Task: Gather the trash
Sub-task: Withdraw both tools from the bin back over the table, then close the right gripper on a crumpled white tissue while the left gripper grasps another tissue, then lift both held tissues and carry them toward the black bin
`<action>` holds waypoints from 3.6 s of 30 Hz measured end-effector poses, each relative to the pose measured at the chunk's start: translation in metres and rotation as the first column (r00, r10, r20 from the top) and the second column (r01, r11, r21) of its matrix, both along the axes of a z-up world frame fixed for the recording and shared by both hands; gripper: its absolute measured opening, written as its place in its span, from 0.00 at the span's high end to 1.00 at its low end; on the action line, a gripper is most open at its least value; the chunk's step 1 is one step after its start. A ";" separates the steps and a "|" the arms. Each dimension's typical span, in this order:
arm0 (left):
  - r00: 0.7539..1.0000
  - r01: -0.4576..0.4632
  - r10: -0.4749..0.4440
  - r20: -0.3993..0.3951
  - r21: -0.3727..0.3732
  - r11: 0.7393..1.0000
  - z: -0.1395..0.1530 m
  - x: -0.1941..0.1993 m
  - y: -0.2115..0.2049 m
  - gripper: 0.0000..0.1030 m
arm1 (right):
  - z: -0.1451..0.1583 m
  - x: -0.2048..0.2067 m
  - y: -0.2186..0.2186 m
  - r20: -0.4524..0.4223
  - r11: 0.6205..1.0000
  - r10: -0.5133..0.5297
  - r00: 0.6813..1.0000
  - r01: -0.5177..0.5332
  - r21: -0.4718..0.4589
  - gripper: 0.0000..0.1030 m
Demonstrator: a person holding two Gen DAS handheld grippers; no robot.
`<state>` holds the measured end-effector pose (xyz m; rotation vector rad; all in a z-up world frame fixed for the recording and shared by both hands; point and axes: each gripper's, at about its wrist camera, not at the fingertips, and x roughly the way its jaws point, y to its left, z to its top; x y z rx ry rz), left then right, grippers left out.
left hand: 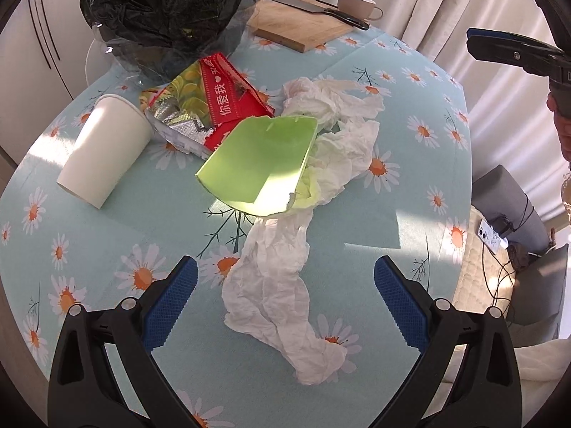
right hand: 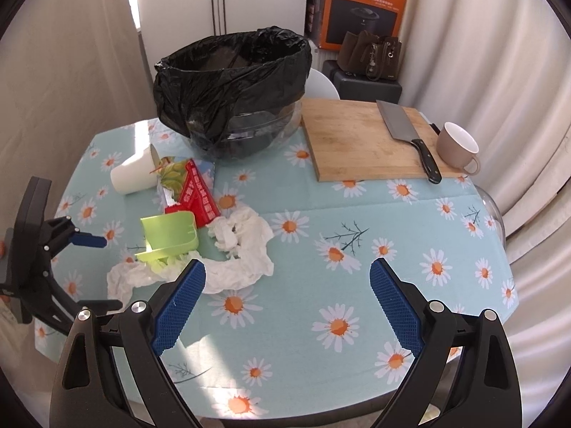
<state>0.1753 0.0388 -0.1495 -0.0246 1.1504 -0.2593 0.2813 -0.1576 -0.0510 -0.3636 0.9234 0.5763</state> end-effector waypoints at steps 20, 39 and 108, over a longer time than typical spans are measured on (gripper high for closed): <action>0.993 0.107 -0.096 -0.074 0.177 0.978 -0.043 0.023 -0.028 0.05 | -0.089 0.055 0.050 -0.166 0.997 0.050 0.985 -0.058 -0.046 0.14; 0.999 -0.034 0.031 0.020 0.163 0.986 -0.042 0.007 -0.019 0.06 | -0.130 0.096 0.106 -0.335 0.991 0.136 0.932 -0.124 0.056 0.64; 0.915 -0.333 0.303 0.265 0.073 0.940 0.123 -0.165 0.096 0.85 | 0.080 -0.095 -0.031 0.006 0.979 -0.034 0.999 0.032 0.203 0.62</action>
